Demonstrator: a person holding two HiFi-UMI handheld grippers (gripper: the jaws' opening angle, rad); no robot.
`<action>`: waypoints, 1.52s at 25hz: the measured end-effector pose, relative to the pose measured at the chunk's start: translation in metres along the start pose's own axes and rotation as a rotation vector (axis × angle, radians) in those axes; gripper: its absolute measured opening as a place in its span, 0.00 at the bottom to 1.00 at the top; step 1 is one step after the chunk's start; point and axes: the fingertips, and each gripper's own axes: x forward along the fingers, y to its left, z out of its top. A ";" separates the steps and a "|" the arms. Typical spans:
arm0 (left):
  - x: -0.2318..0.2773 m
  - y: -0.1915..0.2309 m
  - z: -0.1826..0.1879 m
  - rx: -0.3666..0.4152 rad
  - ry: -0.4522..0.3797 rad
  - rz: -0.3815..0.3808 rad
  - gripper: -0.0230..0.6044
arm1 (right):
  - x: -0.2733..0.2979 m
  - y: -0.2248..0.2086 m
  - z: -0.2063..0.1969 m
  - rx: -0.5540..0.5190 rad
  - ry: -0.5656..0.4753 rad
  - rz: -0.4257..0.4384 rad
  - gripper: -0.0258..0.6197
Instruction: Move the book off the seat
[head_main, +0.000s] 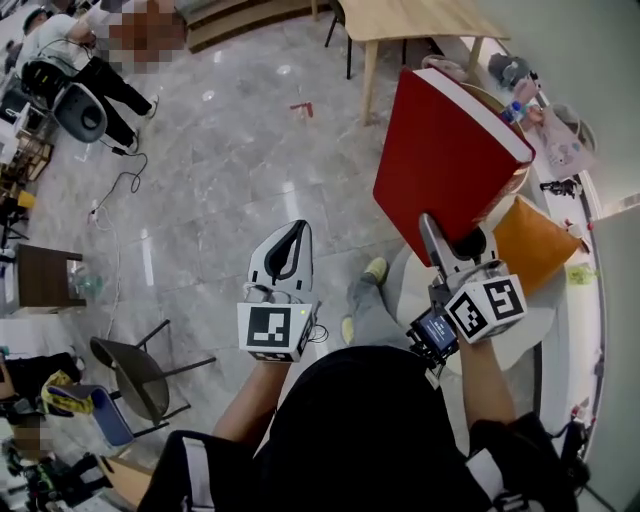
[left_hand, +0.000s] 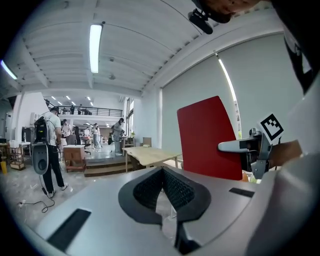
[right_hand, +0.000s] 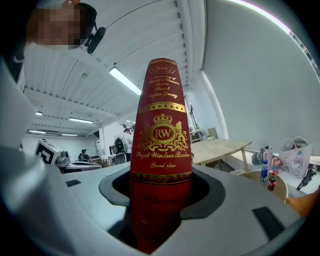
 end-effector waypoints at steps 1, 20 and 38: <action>0.012 -0.001 0.003 0.000 0.000 -0.010 0.05 | 0.005 -0.008 0.002 -0.008 0.001 -0.010 0.41; 0.231 -0.023 0.035 0.085 0.048 -0.299 0.05 | 0.080 -0.155 0.032 0.006 -0.022 -0.235 0.41; 0.307 -0.054 0.060 0.114 0.014 -0.426 0.05 | 0.062 -0.231 0.054 0.011 -0.098 -0.412 0.41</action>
